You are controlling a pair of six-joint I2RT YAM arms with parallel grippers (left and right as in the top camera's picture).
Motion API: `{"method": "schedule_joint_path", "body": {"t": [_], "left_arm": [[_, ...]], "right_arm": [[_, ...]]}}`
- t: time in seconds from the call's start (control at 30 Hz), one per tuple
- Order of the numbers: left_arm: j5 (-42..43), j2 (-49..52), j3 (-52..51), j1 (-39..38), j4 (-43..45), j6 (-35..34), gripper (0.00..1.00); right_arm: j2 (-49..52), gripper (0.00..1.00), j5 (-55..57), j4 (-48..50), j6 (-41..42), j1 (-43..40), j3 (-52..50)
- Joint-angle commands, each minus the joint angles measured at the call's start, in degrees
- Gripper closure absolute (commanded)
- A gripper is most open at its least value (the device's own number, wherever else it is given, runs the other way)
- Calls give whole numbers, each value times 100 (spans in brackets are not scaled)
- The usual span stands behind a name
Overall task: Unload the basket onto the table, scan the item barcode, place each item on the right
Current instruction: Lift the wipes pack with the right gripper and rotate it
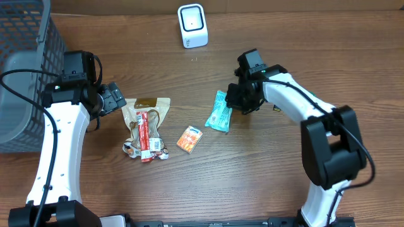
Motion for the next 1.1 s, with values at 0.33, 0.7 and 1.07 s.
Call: {"method": "schedule_joint_path", "body": {"t": [0.33, 0.7, 1.07], "left_arm": [[-57, 35, -15, -24, -9, 24, 0], [-57, 35, -15, -24, -9, 24, 0], [-57, 35, -15, -24, -9, 24, 0]], "right_arm": [[-1517, 96, -116, 251, -817, -37, 433], [-1552, 96, -1078, 35, -1110, -37, 431], [-1552, 96, -1580, -942, -1176, -35, 422]]}}
